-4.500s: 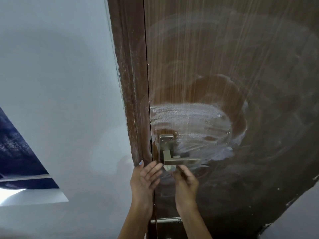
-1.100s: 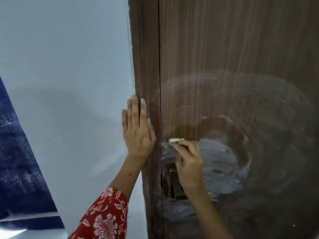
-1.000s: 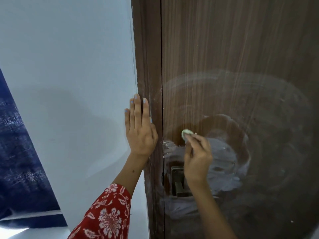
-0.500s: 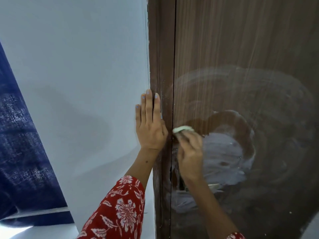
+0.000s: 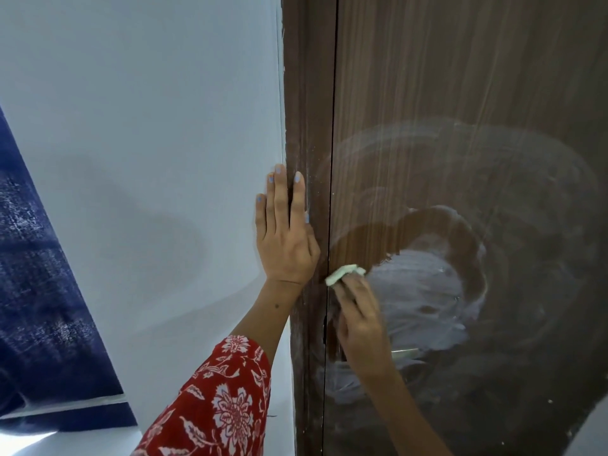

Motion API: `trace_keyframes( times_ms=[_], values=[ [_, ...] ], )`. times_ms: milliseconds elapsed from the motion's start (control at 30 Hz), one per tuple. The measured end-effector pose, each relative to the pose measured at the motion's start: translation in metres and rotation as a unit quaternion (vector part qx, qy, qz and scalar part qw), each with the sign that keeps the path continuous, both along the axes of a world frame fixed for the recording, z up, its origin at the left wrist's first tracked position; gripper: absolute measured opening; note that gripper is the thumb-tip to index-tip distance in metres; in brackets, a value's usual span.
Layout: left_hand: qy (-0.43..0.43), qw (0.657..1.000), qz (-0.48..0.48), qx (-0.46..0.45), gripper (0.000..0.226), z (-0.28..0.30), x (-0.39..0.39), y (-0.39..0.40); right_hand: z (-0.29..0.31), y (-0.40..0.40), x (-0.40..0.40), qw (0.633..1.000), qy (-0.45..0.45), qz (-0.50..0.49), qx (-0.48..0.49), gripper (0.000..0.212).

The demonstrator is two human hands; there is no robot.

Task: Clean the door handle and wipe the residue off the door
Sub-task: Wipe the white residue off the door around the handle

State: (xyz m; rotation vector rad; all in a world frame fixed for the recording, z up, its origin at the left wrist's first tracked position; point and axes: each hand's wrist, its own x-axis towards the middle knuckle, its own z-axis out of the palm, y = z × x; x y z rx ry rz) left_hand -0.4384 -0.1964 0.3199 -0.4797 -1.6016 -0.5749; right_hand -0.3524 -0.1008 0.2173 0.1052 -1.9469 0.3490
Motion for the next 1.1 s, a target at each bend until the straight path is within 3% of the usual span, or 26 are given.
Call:
trace_keyframes(
  times_ms=[133, 300, 467, 633, 733, 800, 867, 1000, 1033, 1100],
  values=[
    [0.0, 1.0, 0.009, -0.003, 0.054, 0.0, -0.001, -0.001, 0.035, 0.0, -0.009, 0.991, 0.018, -0.039, -0.128, 0.058],
    [-0.003, 1.0, 0.021, 0.0, 0.059, 0.001, 0.001, 0.001, 0.049, -0.001, -0.01, 1.0, 0.015, 0.024, 0.014, 0.043],
    [-0.004, 0.999, 0.041, -0.005, 0.062, 0.001, 0.001, 0.001, 0.084, 0.014, -0.017, 0.981, 0.053, -0.055, -0.178, 0.066],
    [-0.001, 0.999, 0.046, -0.002, 0.055, 0.001, 0.001, 0.002, 0.066, 0.004, -0.011, 0.999, 0.015, 0.04, 0.006, 0.046],
    [-0.008, 0.998, 0.056, -0.009, 0.055, 0.001, 0.001, 0.002, 0.06, 0.041, -0.002, 0.991, 0.02, -0.007, -0.13, 0.057],
    [-0.017, 0.998, 0.064, -0.009, 0.054, 0.0, 0.002, 0.003, 0.075, 0.061, -0.004, 0.979, 0.046, -0.029, -0.199, 0.052],
    [-0.019, 0.998, 0.065, -0.006, 0.054, -0.001, 0.002, 0.004, 0.091, 0.06, -0.008, 0.985, 0.042, -0.013, -0.168, 0.047],
    [-0.014, 0.997, 0.072, 0.002, 0.055, -0.002, 0.002, 0.005, 0.08, 0.037, -0.009, 0.998, 0.002, 0.069, -0.003, 0.048],
    [-0.014, 0.997, 0.076, 0.001, 0.056, -0.003, 0.002, 0.006, 0.074, 0.04, -0.008, 0.998, 0.007, 0.065, 0.0, 0.048],
    [-0.017, 0.997, 0.08, -0.003, 0.057, -0.006, 0.002, 0.007, 0.074, 0.048, -0.007, 0.995, 0.032, 0.029, -0.086, 0.05]
  ],
)
